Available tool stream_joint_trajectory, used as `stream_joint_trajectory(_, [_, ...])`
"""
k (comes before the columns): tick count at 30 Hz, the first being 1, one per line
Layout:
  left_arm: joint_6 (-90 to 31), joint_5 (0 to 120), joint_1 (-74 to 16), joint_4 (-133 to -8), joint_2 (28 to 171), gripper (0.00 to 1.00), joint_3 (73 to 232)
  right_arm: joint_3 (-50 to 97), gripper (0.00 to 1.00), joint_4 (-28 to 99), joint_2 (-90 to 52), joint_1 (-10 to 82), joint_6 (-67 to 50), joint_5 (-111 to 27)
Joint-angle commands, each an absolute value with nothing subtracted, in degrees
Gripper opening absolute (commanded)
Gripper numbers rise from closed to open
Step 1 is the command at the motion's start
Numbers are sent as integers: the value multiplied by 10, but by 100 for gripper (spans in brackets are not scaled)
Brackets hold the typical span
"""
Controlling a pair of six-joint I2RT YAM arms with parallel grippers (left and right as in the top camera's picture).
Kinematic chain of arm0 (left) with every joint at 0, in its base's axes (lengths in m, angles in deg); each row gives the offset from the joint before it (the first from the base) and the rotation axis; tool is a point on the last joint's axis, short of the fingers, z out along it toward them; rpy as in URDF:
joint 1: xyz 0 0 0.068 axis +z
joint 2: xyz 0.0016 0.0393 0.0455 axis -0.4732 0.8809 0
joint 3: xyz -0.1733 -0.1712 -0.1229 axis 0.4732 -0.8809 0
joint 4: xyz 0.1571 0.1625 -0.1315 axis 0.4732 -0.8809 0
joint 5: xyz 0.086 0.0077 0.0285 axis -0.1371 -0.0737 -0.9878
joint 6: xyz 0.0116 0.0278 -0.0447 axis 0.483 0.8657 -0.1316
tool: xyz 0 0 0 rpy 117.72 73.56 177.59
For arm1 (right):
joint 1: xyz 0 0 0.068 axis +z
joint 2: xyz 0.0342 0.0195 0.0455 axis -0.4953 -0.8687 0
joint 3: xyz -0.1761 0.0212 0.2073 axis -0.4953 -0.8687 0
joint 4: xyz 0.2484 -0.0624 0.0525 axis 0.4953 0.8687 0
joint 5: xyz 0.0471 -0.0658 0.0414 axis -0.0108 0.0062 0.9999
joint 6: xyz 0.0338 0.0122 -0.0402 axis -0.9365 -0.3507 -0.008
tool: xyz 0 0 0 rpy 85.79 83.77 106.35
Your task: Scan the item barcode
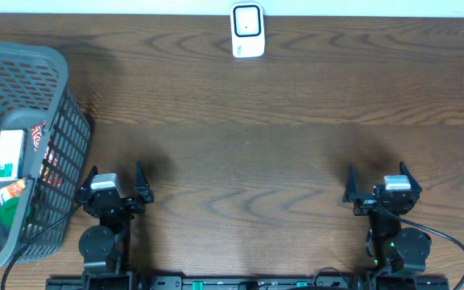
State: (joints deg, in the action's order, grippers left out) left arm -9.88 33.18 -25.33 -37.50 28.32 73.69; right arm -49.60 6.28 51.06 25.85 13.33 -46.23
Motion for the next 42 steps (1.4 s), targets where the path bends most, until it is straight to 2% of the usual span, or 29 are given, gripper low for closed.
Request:
stream_joint_trajectory(1, [-97,305,-251,-403,280,93,731,-497,99,65,509,264,141,-467])
stream_joint_trajectory(42, [-95,293,-250,-402,280,93,731,-497,99,65,507,264,141,-467])
